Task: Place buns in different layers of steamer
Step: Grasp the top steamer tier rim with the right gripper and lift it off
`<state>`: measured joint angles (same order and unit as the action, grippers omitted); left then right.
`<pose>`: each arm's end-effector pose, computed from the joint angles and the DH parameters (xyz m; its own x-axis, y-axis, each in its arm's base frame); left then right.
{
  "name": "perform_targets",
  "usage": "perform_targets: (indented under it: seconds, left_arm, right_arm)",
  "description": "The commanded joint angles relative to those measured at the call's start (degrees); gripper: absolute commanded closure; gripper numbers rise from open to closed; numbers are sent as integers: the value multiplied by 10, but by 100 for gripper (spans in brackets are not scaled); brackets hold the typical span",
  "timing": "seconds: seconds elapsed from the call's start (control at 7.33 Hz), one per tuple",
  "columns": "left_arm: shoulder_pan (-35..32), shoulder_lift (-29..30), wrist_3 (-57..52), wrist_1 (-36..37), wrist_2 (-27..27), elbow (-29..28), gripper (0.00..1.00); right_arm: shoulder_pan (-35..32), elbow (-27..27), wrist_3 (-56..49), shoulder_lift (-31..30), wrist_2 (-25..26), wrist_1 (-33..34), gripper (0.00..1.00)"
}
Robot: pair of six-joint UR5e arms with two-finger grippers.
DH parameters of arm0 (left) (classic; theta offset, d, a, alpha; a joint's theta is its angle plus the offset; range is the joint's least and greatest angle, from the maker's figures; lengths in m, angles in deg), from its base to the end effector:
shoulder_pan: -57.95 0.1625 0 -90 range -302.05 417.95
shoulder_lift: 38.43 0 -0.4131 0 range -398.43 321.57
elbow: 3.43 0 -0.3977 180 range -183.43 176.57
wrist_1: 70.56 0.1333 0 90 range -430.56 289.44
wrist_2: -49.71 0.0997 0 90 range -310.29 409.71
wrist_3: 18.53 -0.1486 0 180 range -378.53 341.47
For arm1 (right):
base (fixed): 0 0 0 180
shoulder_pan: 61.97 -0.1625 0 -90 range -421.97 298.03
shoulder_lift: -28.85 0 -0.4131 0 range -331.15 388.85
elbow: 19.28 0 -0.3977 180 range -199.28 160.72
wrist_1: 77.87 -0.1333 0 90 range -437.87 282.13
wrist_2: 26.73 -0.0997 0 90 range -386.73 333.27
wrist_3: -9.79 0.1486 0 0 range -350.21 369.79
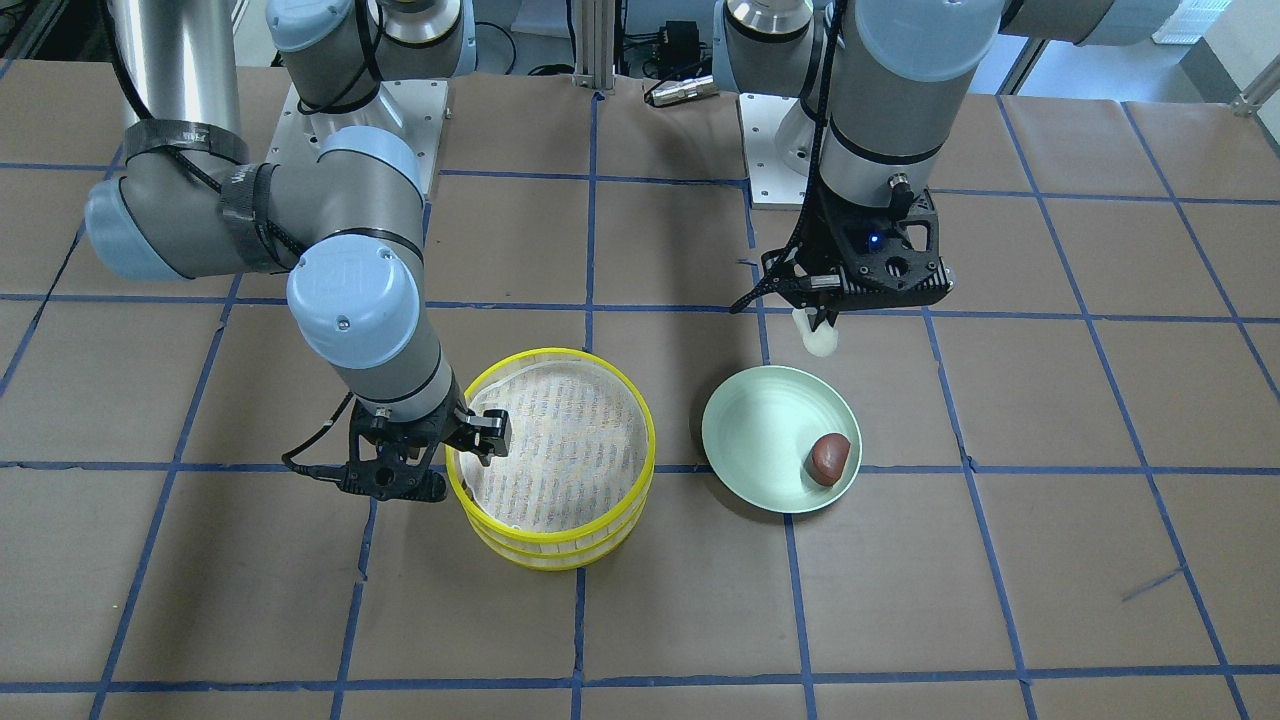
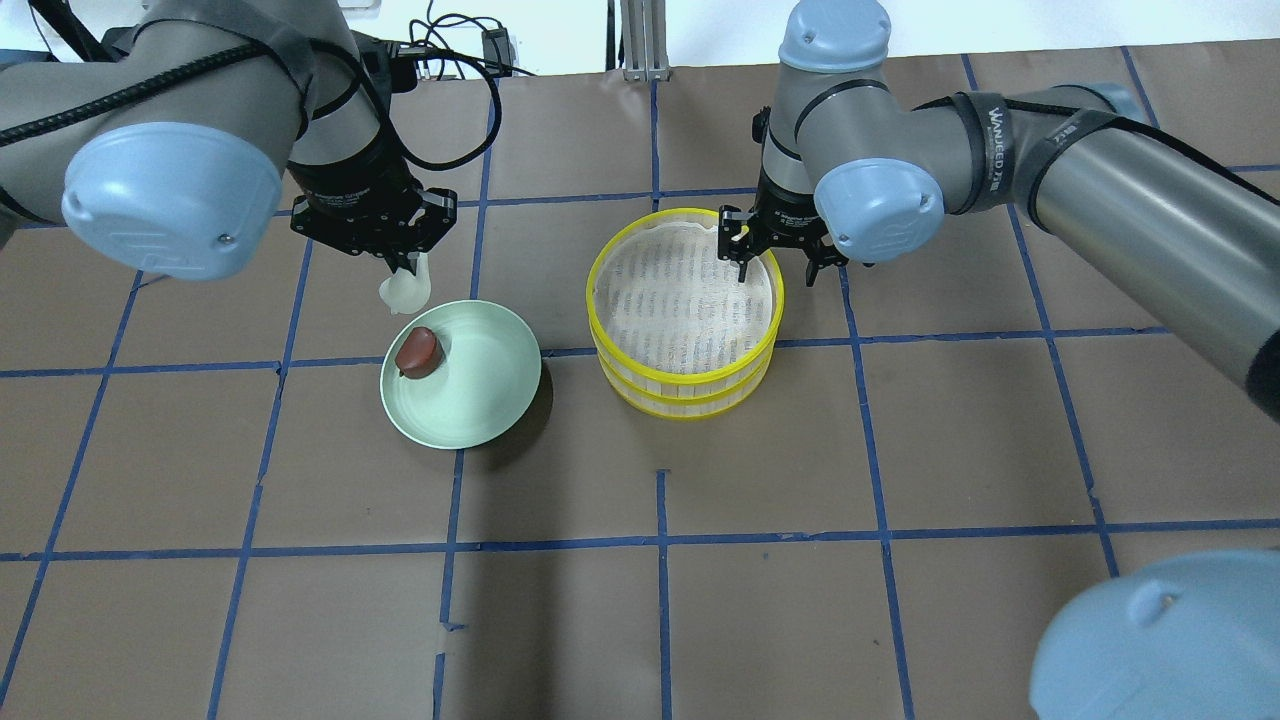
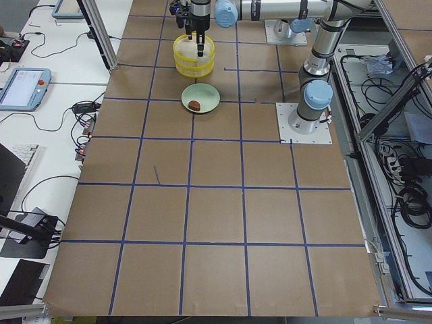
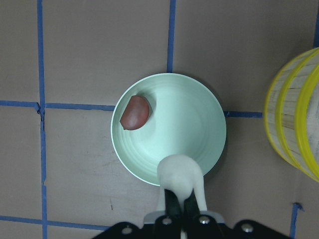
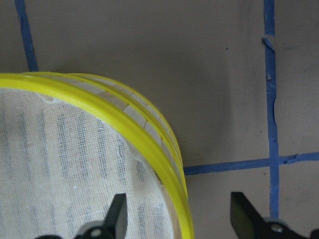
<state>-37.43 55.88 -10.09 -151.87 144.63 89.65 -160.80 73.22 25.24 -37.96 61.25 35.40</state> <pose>-0.1696 -0.5148 0.3775 -0.9951 -0.0556 -0.0815 -0.0529 0.9980 -0.0350 0.2312 -0.5859 0.2172 -0.9929 0.1166 -0.0227 0.1153 0.9921 0.0501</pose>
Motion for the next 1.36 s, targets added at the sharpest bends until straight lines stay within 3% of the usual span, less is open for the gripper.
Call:
perform_targets:
  seconds: [0.0, 0.14, 0.55, 1.23]
  left_arm:
    - [-1, 0, 0, 0, 0, 0, 94]
    - [-1, 0, 0, 0, 0, -1, 94]
    - [-1, 0, 0, 0, 0, 0, 94]
    - [-3, 22, 22, 17, -25, -1, 94]
  right_arm:
    - [0, 5, 15, -1, 1, -4, 87]
    - [0, 3, 26, -3, 1, -10, 94]
    - [1, -3, 27, -15, 3, -25, 98]
    - [28, -48, 14, -77, 0, -113, 99]
